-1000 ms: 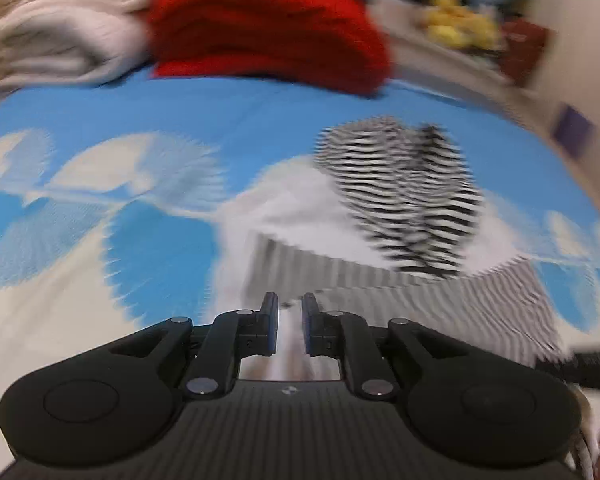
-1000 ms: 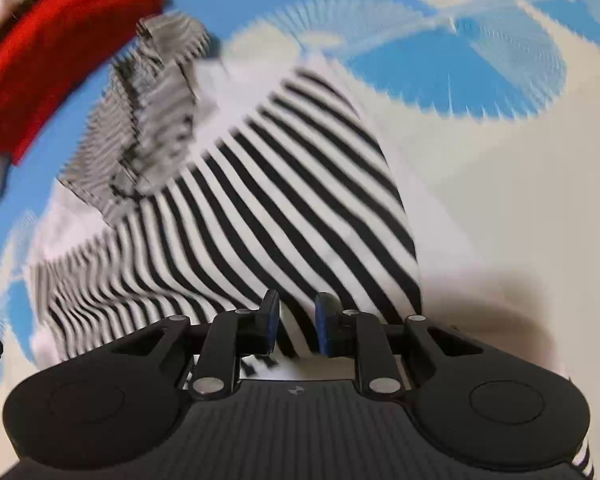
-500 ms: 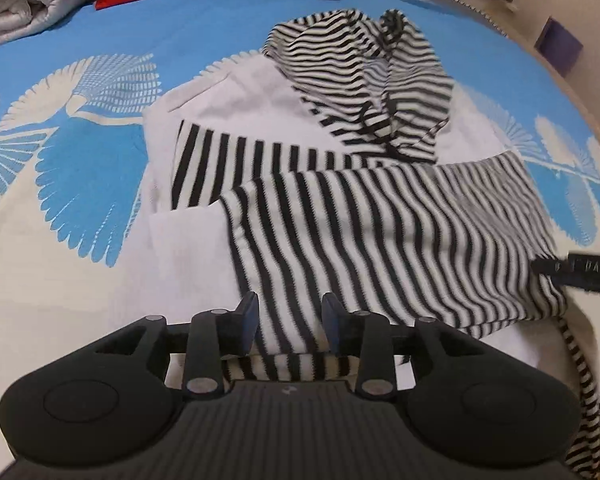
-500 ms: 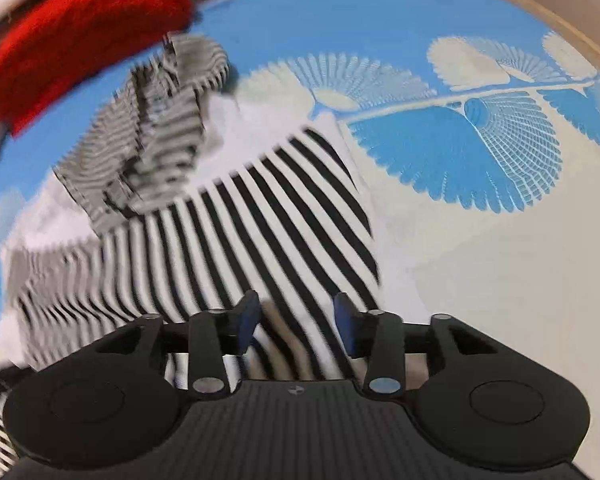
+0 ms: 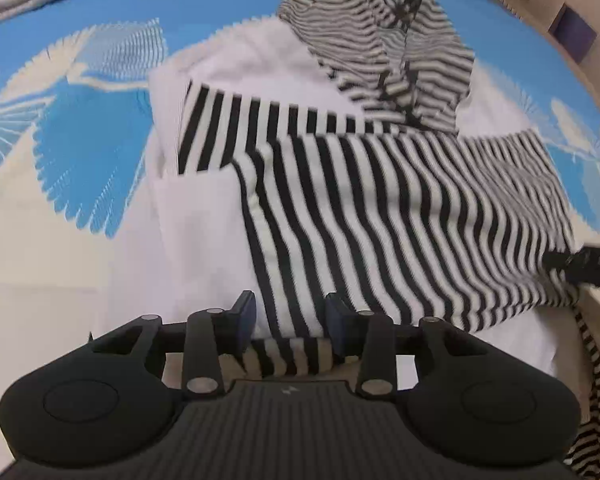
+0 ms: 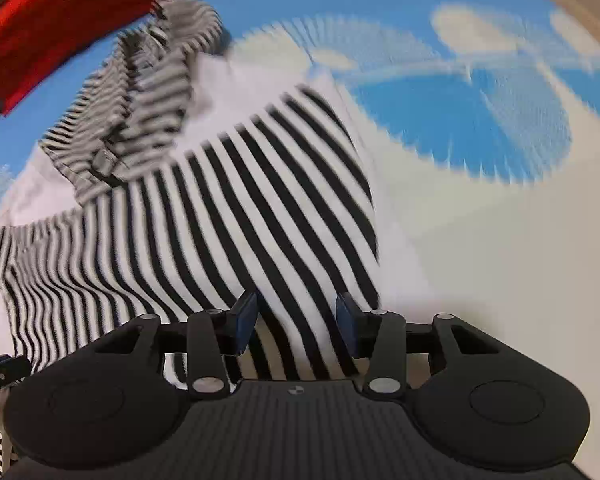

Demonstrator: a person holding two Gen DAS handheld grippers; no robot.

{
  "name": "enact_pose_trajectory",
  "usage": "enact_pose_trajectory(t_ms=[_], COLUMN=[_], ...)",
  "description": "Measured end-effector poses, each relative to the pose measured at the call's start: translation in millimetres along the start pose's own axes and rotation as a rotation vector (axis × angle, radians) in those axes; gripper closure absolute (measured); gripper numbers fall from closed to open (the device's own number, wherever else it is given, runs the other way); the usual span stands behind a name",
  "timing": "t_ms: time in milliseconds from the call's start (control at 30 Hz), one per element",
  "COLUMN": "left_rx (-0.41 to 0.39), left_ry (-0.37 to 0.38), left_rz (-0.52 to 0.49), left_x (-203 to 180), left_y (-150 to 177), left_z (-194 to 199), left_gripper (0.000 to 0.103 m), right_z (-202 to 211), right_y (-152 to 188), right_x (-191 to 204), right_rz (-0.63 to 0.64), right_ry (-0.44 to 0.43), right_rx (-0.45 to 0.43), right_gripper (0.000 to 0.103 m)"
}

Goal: Fold small clothes

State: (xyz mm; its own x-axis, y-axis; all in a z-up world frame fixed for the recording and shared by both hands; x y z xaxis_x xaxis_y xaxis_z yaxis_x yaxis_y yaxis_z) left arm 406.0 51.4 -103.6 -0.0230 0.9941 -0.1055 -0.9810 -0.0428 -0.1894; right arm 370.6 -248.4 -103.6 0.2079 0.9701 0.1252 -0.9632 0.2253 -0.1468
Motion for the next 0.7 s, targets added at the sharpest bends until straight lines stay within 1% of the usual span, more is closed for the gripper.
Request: enact_pose_trajectory(t_ms=[67, 167, 200, 267, 333, 433, 700], left_rx=[-0.027, -0.139, -0.173, -0.236, -0.267, -0.300, -0.412], left_ry=[0.002, 0.058, 0.062, 0.040, 0.031, 0.042, 0.009], left_rz=[0.010, 0.027, 0.031, 0.050, 0.061, 0.075, -0.017], left_x=[0.4, 1.6, 1.8, 1.2, -0.3, -3.9, -23.0], left_y=[-2.3, -8.5, -9.5, -11.2, -12.2, -12.7, 1.5], left_z=[8.6, 32.7, 38.3, 47.0, 51.9, 59.4, 77.2], left_gripper=[0.061, 0.061, 0.061, 0.061, 0.061, 0.061, 0.061], right_z=[9.3, 29.2, 34.5, 43.5, 50.2, 60.7, 88.7], right_y=[-1.2, -4.8, -5.7, -6.3, -6.1, -5.3, 9.3], right_x=[1.3, 7.8, 9.8, 10.5, 8.9, 4.1, -12.9], right_rz=[0.002, 0.053, 0.071, 0.091, 0.100, 0.114, 0.116], right_ry=[-0.004, -0.012, -0.004, 0.010, 0.022, 0.049, 0.074], right_rx=[-0.029, -0.113, -0.132, -0.163, -0.177, -0.201, -0.243], right_gripper=[0.058, 0.058, 0.058, 0.058, 0.058, 0.058, 0.058])
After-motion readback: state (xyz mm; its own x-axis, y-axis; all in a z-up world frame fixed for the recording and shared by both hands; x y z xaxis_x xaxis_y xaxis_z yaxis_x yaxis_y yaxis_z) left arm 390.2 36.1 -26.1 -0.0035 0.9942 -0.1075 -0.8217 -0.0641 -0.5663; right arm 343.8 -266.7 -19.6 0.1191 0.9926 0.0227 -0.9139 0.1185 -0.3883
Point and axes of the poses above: each gripper's, at about its wrist camera, not at the fingertips, and z roughly against the way its jaws point, x to its left, y to its underside, the point moved 3 cm from there along -z, roughly the way its jaws point, and after that the axes turned 11 degrees about x, right-handed, at the moved point
